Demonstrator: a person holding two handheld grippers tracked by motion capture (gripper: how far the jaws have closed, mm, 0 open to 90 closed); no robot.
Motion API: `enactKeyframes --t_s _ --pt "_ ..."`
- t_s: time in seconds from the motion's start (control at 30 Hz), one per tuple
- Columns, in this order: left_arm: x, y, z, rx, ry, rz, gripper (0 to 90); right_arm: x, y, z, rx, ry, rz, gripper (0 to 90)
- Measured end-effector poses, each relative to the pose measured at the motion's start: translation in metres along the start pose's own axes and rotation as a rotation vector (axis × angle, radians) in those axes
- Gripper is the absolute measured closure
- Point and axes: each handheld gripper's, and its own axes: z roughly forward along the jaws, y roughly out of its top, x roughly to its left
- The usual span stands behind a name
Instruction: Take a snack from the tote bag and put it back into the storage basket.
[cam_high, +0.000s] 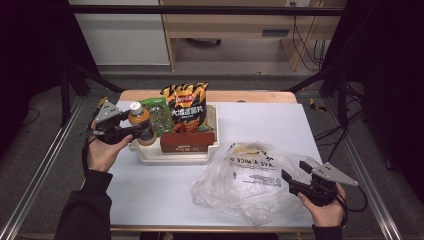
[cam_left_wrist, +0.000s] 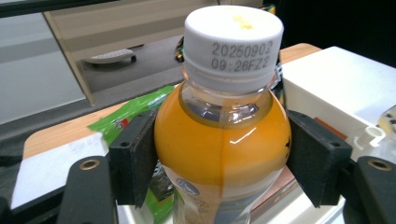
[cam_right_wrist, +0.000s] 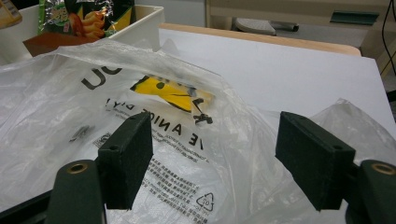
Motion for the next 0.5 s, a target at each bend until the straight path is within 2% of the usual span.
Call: enactKeyframes --t_s 0.23,0.5 --pt "0.008 -0.014 0.01 0.015 0.009 -0.02 30.0 0.0 0.0 0.0 -0.002 -0.001 0.001 27.5" --pt "0.009 -0.027 0.022 0.044 -0.006 -0.027 30.0 -0.001 -0.001 0.0 0.002 -0.001 0.0 27.5"
